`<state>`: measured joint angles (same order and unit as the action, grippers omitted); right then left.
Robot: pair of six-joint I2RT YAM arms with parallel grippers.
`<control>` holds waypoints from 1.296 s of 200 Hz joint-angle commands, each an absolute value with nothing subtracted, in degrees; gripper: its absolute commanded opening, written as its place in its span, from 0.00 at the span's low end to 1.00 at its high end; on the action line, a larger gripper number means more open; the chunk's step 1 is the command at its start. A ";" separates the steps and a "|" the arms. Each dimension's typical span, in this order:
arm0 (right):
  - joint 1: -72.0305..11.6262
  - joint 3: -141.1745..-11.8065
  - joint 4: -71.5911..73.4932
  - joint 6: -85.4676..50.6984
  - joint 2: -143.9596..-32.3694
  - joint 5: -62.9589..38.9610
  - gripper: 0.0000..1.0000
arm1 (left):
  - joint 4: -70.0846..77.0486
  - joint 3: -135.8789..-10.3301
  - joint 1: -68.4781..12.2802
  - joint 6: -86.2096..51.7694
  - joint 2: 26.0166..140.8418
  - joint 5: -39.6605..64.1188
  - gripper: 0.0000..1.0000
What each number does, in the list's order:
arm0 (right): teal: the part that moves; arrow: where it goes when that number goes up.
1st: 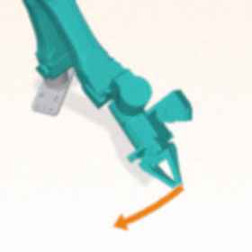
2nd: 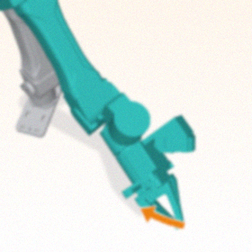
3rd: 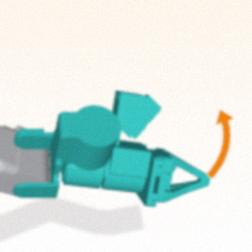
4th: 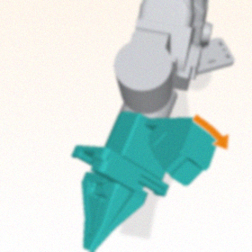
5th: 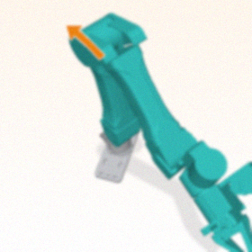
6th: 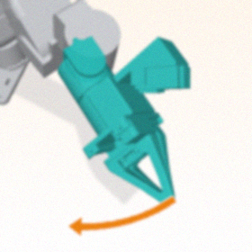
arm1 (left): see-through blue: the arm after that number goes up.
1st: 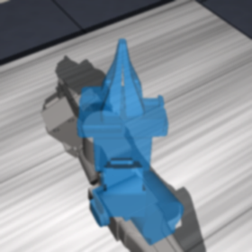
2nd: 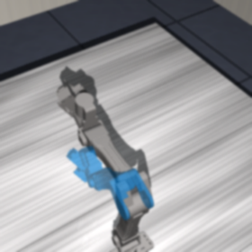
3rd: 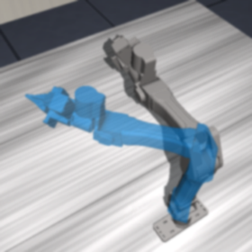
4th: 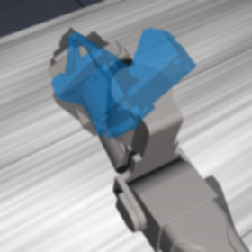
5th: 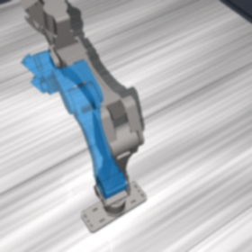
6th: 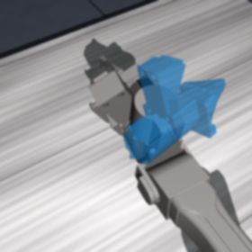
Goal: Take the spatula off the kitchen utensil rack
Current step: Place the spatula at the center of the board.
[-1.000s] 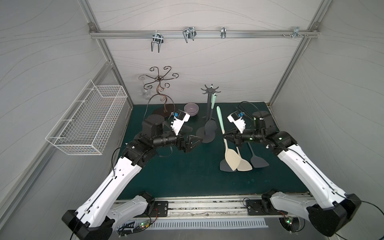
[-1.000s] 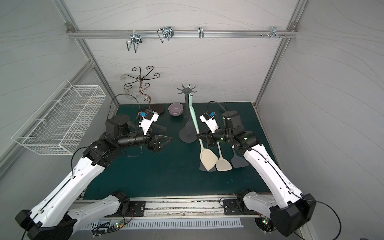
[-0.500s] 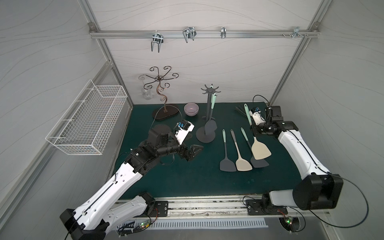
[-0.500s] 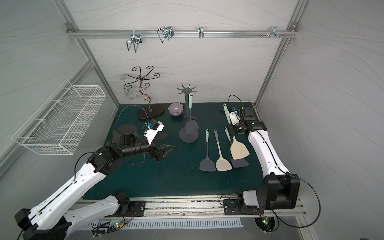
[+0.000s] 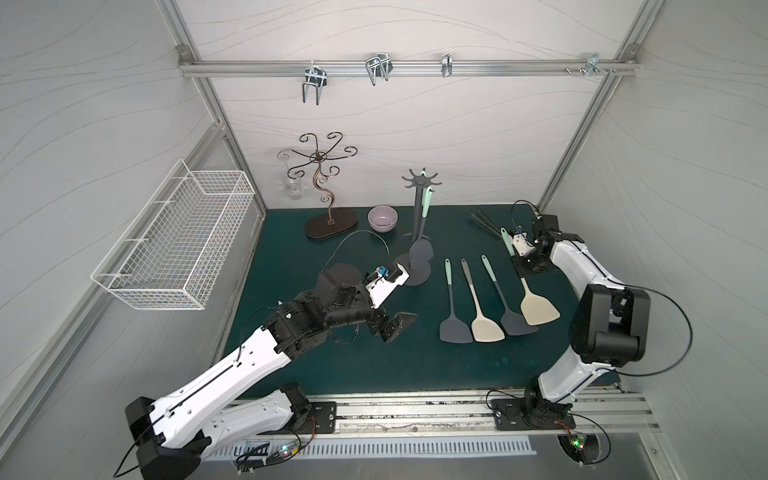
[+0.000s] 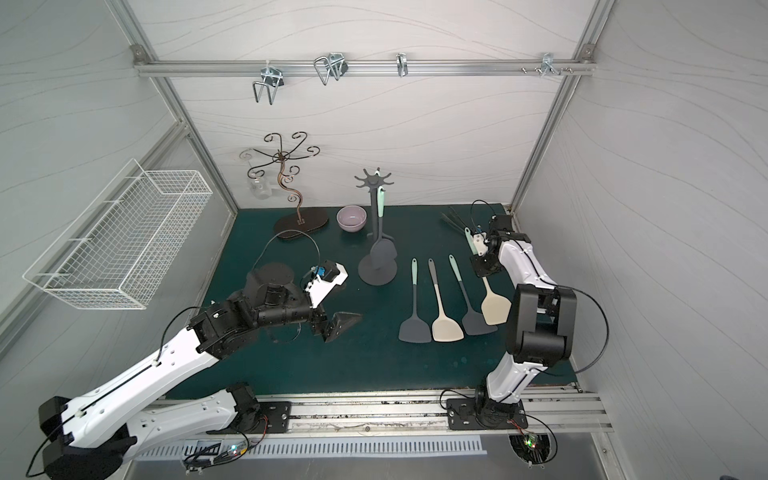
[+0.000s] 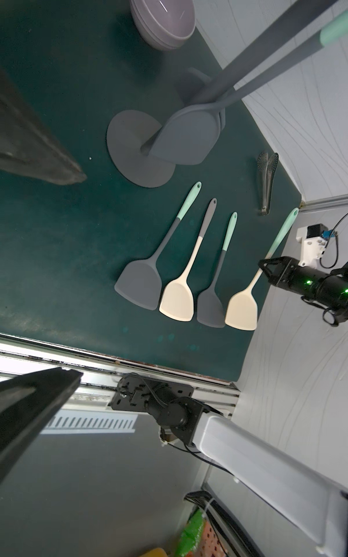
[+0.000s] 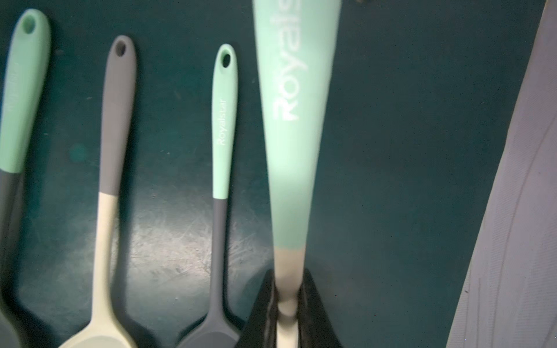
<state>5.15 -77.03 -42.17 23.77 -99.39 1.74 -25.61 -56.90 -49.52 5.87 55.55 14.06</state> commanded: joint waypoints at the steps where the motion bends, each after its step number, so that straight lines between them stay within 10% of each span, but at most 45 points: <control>1: 7.54 -80.21 -44.81 26.21 -101.77 2.94 0.00 | -23.74 -56.54 -51.61 8.43 56.33 10.12 0.99; 259: 9.23 -86.80 -50.48 20.26 -115.55 2.72 0.00 | -20.84 -54.05 -52.92 10.63 58.42 4.46 0.99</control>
<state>9.15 -88.49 -48.58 21.82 -118.96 3.79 -24.38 -54.17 -52.66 10.33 59.00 4.40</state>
